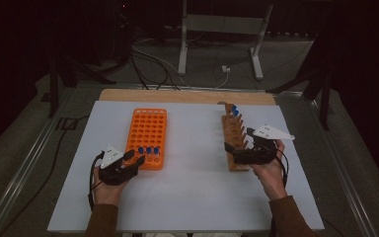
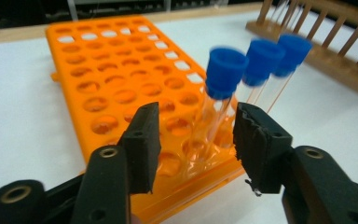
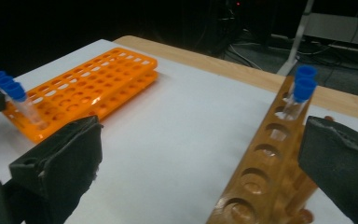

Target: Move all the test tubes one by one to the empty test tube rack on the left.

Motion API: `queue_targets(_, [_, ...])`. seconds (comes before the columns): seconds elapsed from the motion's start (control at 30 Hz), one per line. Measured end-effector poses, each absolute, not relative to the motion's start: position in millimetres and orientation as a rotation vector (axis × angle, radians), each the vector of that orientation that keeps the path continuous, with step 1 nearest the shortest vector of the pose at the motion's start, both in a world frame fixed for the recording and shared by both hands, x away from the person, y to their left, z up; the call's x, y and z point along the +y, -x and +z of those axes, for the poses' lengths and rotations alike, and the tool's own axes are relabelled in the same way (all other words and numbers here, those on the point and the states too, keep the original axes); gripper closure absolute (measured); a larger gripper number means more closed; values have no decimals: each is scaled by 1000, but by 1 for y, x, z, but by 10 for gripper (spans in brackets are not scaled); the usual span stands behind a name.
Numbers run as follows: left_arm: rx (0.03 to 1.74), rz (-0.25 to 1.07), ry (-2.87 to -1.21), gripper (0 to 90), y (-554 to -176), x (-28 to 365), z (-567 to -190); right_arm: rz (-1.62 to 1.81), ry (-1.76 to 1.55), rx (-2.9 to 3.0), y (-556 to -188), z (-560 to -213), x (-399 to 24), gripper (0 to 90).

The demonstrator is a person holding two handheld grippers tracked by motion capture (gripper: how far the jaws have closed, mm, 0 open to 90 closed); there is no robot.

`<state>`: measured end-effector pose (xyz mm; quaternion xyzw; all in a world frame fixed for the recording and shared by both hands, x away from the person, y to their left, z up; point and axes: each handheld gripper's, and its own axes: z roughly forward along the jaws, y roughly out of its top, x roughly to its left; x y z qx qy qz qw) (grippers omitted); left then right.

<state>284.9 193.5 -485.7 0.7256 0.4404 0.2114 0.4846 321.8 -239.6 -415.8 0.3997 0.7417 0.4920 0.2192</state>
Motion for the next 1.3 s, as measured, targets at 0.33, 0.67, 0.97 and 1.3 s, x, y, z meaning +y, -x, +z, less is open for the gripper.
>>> queue_targets(0.33, [1067, 544, -1660, 205, -278, 198, -469, 1308, -1175, 2025, -347, -410, -248, 27])
queue_targets(0.67, [1095, 573, -1631, 6, -277, 197, -464, 1245, -1222, 1991, -380, -405, -249, 90])
queue_targets(0.97, [1098, 562, -1629, 7, -277, 196, -466, 1196, -1238, 2019, -407, -416, -248, 237])
queue_targets(1.3, [1109, 568, -1623, 7, -275, 198, -466, 1196, -1349, 1978, -433, -437, -250, 545])
